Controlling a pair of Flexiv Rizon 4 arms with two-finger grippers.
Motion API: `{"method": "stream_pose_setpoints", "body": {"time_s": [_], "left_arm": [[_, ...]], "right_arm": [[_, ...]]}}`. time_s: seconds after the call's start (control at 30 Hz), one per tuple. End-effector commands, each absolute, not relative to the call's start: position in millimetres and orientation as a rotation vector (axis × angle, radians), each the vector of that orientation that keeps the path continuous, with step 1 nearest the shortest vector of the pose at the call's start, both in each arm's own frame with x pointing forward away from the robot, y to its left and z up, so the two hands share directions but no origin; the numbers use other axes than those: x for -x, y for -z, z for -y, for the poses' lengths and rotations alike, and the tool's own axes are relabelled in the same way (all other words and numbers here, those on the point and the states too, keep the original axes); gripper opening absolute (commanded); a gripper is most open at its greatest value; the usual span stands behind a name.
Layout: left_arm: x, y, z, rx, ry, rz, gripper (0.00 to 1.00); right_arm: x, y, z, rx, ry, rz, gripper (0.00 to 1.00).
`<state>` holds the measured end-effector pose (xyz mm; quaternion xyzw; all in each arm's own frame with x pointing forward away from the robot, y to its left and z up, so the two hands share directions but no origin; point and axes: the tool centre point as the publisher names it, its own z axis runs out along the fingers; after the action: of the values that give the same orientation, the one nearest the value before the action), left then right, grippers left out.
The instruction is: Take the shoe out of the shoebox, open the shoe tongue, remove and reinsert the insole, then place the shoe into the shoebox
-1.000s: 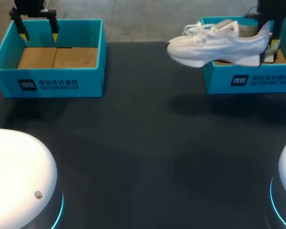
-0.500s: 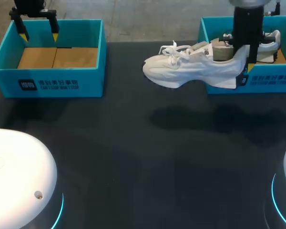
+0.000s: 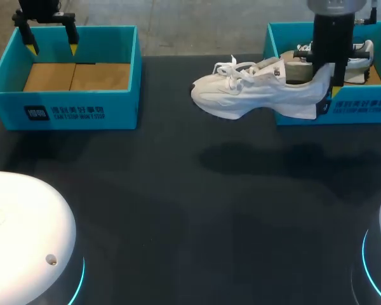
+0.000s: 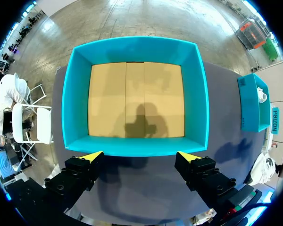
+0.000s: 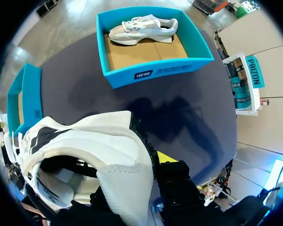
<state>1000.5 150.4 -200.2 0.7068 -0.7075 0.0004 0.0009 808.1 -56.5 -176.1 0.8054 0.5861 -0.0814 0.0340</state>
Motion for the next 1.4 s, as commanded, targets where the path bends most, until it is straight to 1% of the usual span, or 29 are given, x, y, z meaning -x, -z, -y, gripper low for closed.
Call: {"method": "stream_pose_setpoints", "body": {"time_s": [0.03,0.37,0.63,0.93,1.4], "left_arm": [[-1000.4,200.1,-150.3,-2.22,-0.001,2.221,1.0],[-1000.4,200.1,-150.3,-2.22,-0.001,2.221,1.0],[-1000.4,200.1,-150.3,-2.22,-0.001,2.221,1.0],[-1000.4,200.1,-150.3,-2.22,-0.001,2.221,1.0],[-1000.4,200.1,-150.3,-2.22,-0.001,2.221,1.0]], "right_arm": [[-807.1,175.1,57.3,-2.479,0.243,-1.802,0.0],[-725.3,199.3,25.0,-2.456,0.204,-1.819,0.0],[-679.7,217.8,-8.8,-2.437,0.21,-1.812,0.0],[-660.7,257.3,-48.6,-2.392,0.259,-1.856,0.0],[-647.2,302.3,-79.3,-2.417,0.25,-1.879,0.0]]}}
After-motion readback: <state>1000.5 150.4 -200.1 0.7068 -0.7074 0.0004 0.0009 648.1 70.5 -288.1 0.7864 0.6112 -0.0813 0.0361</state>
